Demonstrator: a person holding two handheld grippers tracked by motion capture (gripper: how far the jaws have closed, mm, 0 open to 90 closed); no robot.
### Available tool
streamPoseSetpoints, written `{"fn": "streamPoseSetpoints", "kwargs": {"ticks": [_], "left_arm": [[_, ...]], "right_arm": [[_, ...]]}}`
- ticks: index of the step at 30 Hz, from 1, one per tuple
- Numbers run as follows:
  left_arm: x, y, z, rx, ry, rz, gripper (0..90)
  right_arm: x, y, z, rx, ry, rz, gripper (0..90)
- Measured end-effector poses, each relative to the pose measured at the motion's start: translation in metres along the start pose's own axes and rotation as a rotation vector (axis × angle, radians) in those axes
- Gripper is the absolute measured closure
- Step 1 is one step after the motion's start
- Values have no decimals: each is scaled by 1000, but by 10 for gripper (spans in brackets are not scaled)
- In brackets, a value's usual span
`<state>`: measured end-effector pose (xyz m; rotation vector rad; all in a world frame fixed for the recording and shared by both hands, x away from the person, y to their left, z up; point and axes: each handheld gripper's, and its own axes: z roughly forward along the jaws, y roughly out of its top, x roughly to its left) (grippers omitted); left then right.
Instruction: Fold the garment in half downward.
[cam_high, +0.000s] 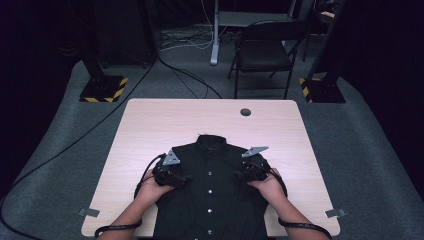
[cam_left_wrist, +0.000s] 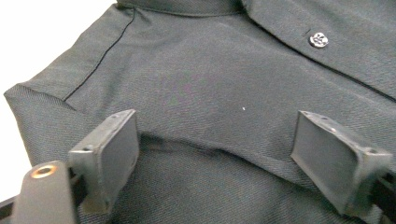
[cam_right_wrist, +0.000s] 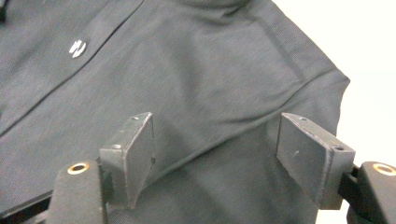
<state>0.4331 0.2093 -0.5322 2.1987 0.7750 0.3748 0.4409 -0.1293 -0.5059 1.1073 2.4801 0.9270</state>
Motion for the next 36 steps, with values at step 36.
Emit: {"fn": "streamPoseSetpoints", "kwargs": {"ticks": [36], "left_arm": [[-1, 0, 1, 6, 0, -2, 101]], "right_arm": [[-52, 23, 24, -2, -127, 121, 376]]}}
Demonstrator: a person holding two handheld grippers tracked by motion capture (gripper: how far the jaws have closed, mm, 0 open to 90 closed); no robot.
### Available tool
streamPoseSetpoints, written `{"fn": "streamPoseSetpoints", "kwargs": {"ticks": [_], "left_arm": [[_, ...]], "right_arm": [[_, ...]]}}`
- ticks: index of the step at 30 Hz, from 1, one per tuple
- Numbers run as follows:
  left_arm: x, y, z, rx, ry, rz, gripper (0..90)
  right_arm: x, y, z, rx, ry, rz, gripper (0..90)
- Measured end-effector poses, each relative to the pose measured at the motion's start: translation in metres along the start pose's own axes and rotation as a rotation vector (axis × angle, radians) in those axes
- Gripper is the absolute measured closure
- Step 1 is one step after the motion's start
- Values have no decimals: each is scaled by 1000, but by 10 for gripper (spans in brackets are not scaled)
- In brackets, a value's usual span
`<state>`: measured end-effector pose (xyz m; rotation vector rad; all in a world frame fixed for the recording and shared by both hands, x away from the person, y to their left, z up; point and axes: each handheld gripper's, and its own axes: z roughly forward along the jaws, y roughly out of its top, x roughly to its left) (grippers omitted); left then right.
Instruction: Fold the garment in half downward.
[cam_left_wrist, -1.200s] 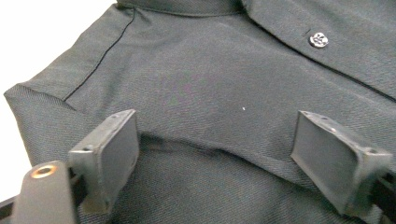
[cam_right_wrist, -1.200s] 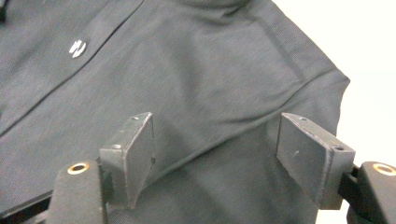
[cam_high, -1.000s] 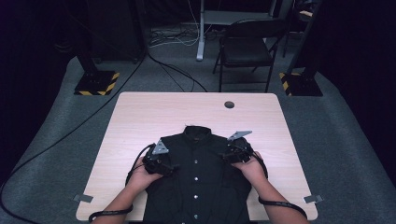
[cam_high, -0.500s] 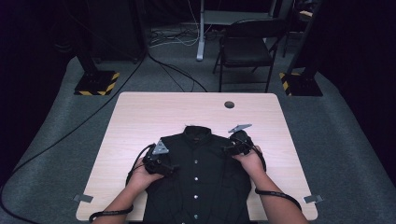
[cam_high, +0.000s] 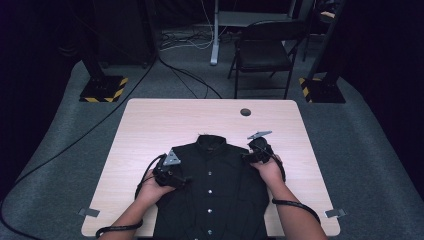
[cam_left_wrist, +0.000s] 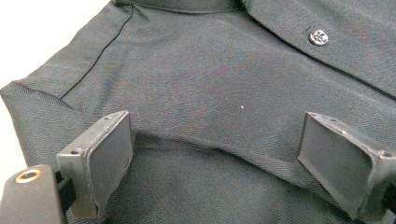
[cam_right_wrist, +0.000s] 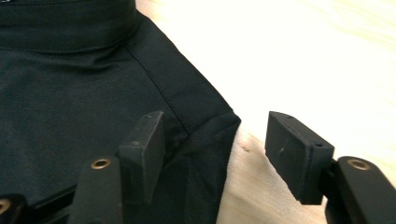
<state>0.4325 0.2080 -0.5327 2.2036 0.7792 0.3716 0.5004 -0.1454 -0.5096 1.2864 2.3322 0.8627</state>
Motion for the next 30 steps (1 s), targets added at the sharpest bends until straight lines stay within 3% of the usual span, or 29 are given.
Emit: {"fn": "streamPoseSetpoints", "kwargs": {"ticks": [8, 13, 20, 25, 30], "left_arm": [[1, 0, -1, -4, 2, 0, 117], [5, 2, -2, 1, -16, -21, 130], [14, 8, -8, 14, 27, -25, 150], [26, 15, -10, 17, 40, -84, 177], [39, 18, -9, 25, 88, -134, 184]], "right_arm": [[-3, -2, 2, 16, 5, 35, 393], [-2, -2, 2, 14, -2, 39, 393], [-3, -5, 2, -9, 1, 38, 393], [-2, -7, 2, -25, -1, 41, 394], [-2, -8, 2, -30, -1, 43, 394]]}}
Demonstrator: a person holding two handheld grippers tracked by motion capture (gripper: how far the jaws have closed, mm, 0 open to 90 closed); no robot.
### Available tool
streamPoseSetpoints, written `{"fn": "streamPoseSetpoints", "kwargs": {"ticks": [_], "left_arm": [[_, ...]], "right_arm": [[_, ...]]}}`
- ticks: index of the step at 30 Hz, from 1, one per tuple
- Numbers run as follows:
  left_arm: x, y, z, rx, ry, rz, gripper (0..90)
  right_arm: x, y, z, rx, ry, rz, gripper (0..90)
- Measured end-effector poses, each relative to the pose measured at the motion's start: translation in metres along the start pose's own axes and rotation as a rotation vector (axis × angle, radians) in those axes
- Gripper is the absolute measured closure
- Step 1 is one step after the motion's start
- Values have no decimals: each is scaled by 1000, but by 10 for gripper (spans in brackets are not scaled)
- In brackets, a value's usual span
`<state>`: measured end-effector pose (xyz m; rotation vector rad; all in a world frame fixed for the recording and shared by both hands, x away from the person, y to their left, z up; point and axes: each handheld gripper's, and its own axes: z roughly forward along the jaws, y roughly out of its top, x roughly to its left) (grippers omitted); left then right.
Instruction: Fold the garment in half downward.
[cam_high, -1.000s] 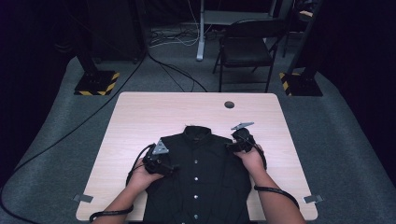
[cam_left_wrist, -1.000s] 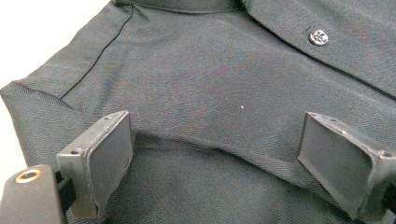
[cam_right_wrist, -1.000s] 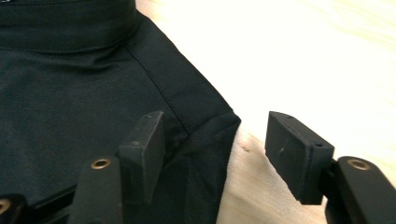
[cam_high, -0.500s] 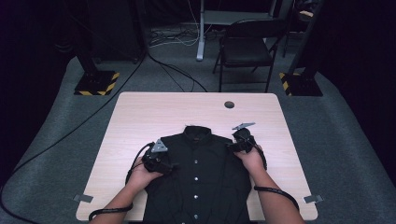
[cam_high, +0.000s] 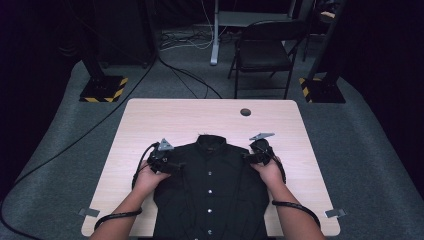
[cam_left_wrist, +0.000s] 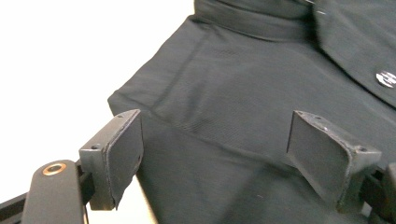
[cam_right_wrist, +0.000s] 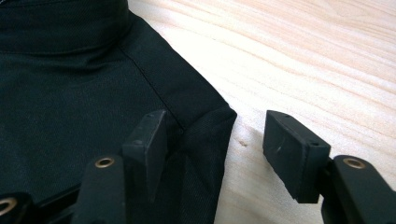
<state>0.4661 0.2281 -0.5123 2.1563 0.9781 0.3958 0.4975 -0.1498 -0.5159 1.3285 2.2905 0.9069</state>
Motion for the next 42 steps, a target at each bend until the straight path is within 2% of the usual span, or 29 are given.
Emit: {"fn": "streamPoseSetpoints", "kwargs": {"ticks": [3, 11, 18, 21, 24, 31, 35, 38, 42], "left_arm": [[5, 2, 2, 2, 16, -31, 189], [19, 6, 9, 1, 84, -80, 211], [25, 12, 16, 18, 102, -88, 248], [27, 13, 19, 24, 114, -75, 275], [29, 13, 21, 44, 115, -74, 300], [32, 11, 22, 34, 108, -89, 342], [31, 10, 21, 21, 86, -67, 434], [29, 9, 21, 11, 82, -69, 465], [27, 8, 20, 2, 69, -66, 562]], "right_arm": [[0, 0, 0, -3, 0, -1, 393], [0, -1, 0, -10, 0, -3, 393], [0, -1, 0, -12, -1, -1, 393], [0, -2, 0, -14, -1, -2, 393], [0, -2, 0, -15, -2, -1, 393], [0, -1, 0, -10, -2, -1, 394], [-1, 2, 0, 10, 4, -9, 409], [-1, 3, 0, 15, 7, -9, 439], [2, 5, 0, 27, 10, -3, 564]]}}
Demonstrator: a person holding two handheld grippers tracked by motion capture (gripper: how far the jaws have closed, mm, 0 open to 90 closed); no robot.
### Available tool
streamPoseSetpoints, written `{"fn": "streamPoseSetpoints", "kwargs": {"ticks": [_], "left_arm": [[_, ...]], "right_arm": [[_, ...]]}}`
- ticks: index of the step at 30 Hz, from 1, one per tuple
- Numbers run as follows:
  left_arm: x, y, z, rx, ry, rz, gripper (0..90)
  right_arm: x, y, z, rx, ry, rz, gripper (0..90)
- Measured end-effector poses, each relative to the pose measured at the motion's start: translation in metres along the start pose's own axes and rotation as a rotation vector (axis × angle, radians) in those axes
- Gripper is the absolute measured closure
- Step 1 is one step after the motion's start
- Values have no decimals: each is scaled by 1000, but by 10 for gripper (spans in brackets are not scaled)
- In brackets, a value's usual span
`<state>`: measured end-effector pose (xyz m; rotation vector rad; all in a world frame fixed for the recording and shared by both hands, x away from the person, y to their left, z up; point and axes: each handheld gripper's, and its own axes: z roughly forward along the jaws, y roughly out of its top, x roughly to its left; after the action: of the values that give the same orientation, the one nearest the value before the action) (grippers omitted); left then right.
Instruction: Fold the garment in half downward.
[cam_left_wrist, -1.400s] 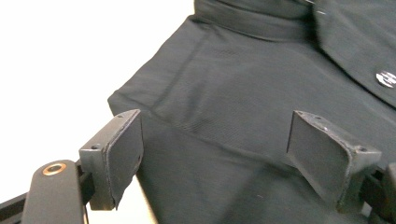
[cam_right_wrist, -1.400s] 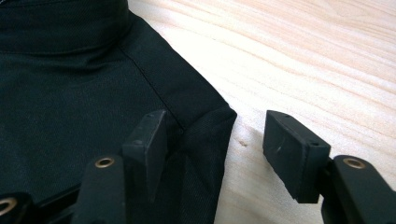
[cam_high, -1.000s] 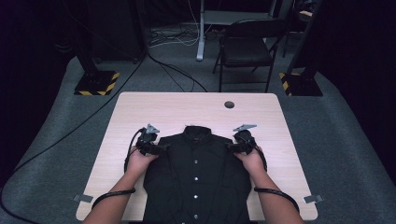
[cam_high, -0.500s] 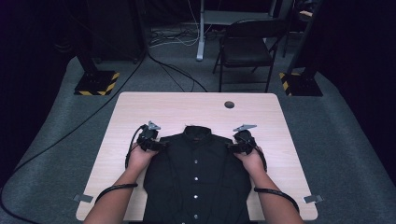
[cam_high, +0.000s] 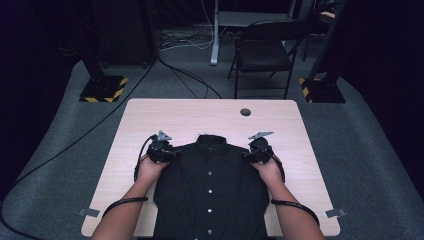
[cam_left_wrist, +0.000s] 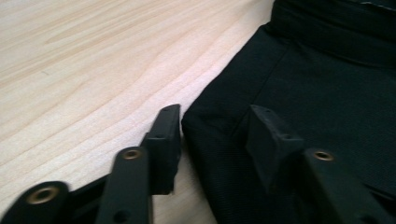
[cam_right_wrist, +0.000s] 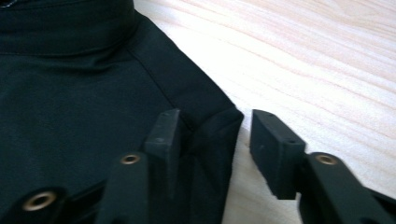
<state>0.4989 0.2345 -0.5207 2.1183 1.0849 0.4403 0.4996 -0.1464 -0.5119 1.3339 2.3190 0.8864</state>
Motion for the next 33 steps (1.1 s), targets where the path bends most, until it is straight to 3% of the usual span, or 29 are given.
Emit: {"fn": "streamPoseSetpoints", "kwargs": {"ticks": [5, 10, 21, 33], "left_arm": [[-1, -1, -1, -6, -18, -19, 731], [-2, -1, -1, 0, -37, -38, 830], [1, 7, -15, -30, -50, -19, 836], [3, 33, -47, -100, -25, 27, 838]], "right_arm": [[7, 0, -1, -2, 9, 20, 710], [11, -1, -1, -11, 20, 8, 821], [11, 7, -15, -65, 42, 5, 827], [12, 29, -46, -150, 58, -12, 833]]}}
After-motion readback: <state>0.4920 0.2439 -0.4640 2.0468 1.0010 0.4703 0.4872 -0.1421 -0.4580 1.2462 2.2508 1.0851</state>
